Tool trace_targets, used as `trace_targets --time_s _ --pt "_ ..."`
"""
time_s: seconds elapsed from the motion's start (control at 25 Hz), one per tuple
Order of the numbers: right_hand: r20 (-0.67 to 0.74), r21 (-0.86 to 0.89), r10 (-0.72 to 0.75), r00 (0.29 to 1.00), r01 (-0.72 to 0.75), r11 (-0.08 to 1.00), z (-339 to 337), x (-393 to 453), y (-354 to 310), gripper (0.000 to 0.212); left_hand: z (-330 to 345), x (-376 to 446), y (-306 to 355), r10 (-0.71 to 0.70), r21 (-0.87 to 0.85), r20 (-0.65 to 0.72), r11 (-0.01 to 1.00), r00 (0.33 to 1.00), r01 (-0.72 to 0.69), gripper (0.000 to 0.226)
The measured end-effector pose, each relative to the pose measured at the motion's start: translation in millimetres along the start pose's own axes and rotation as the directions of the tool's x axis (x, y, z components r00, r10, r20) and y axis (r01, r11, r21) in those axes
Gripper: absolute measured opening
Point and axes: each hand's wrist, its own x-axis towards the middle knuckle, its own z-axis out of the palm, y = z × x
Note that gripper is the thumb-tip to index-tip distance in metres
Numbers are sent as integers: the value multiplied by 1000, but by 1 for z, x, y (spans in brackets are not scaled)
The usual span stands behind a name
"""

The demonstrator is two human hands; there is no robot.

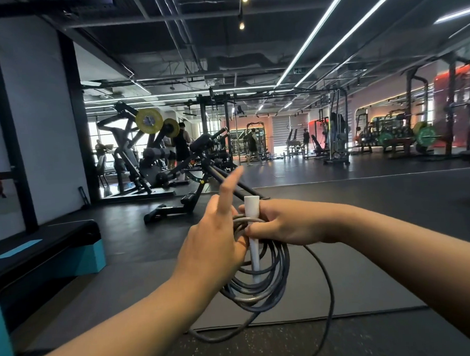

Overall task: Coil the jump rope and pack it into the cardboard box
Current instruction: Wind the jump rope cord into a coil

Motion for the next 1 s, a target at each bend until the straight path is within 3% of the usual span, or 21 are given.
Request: trace_targets --time_s 0.08,0.2,0.36,0.48,0.56,0.64,0.76,0.84,0.92,1.0 --pt "52 -26 -11 999 12 1000 -4 0 0 43 -2 -4 0 158 192 -16 969 987 -153 93" --pt "83 -60 10 996 -5 998 -4 1 0 57 1 -1 -9 220 256 -18 944 975 -208 72" --pt "39 1 51 998 -51 999 -6 4 11 55 1 -4 -9 270 266 9 928 963 -262 84" --pt "-30 79 23 999 -21 997 2 1 18 35 4 -7 -6 171 161 2 972 985 -169 66" --pt "-175 223 51 983 -11 975 19 1 23 26 6 -8 -5 47 51 -36 998 998 -45 55" --pt "-309 348 95 946 20 937 37 -1 29 36 10 -11 -2 -73 -79 -75 995 994 67 43" --pt "-317 380 59 947 69 922 54 -6 37 26 20 -15 -4 -193 -181 -97 968 976 173 37" --pt "-259 378 61 964 43 925 53 -7 40 24 22 -11 -7 -206 -221 -74 958 976 185 46" --pt "-231 266 50 972 14 964 44 -3 40 27 19 -8 -7 -124 -168 -37 979 992 117 77" --pt "-178 160 15 984 14 987 32 2 35 22 16 -5 -8 14 130 -20 991 1000 -12 108"
